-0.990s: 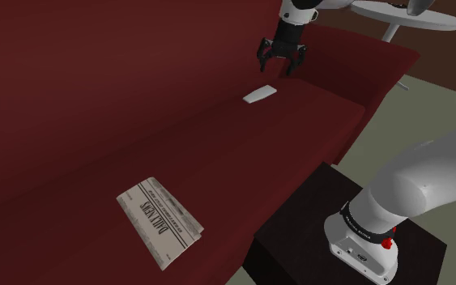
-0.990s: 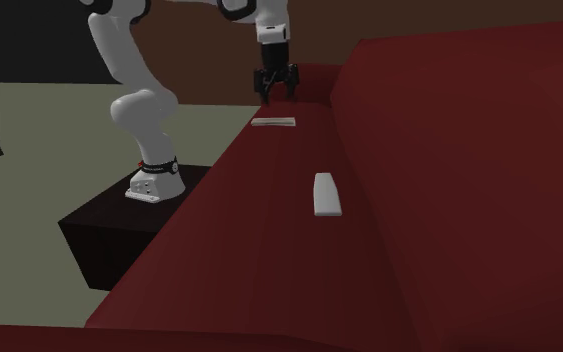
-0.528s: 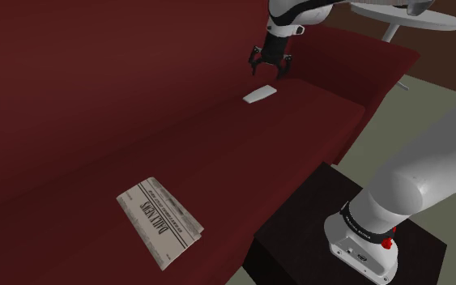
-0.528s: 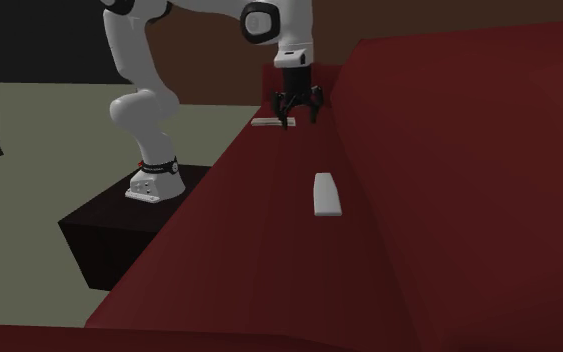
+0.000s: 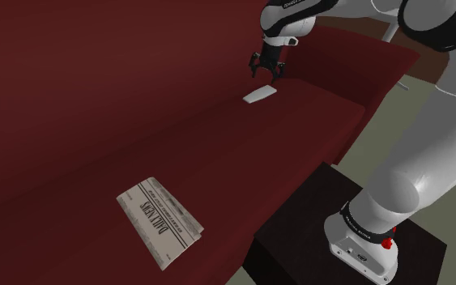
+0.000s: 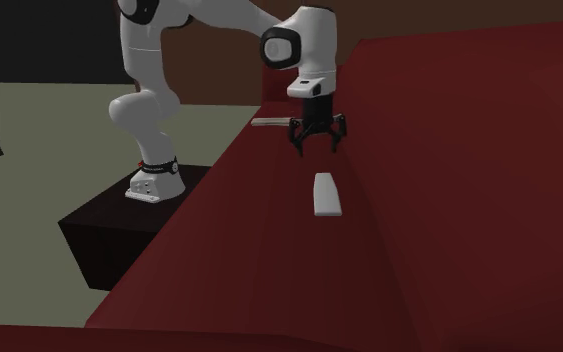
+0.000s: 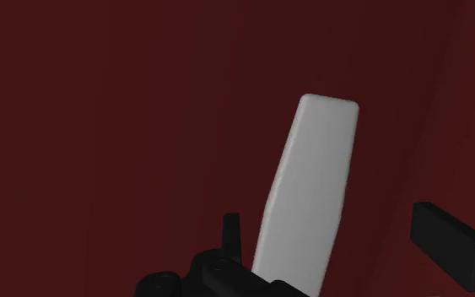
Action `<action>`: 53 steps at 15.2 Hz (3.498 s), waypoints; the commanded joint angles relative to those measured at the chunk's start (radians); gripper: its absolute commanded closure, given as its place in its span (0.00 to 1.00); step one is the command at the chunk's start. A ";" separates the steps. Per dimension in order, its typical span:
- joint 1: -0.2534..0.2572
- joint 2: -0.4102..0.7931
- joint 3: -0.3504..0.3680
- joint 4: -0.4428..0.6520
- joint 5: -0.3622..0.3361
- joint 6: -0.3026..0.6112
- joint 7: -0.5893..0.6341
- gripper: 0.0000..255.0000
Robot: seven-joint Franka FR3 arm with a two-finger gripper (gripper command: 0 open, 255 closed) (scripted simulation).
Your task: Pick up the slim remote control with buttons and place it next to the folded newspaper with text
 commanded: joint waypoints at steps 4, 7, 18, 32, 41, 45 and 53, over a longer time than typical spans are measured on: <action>-0.026 0.155 -0.036 0.109 0.025 0.036 0.121 0.00; -0.031 0.191 -0.042 0.118 0.032 0.062 0.137 0.00; -0.031 0.230 -0.039 0.097 0.038 0.121 0.133 0.00; -0.031 0.216 -0.040 0.105 0.036 0.100 0.135 1.00; -0.029 0.167 -0.043 0.158 0.027 -0.003 0.144 1.00; -0.029 0.149 -0.045 0.188 0.024 -0.050 0.148 1.00; 0.002 0.031 -0.035 0.077 0.008 -0.054 0.192 1.00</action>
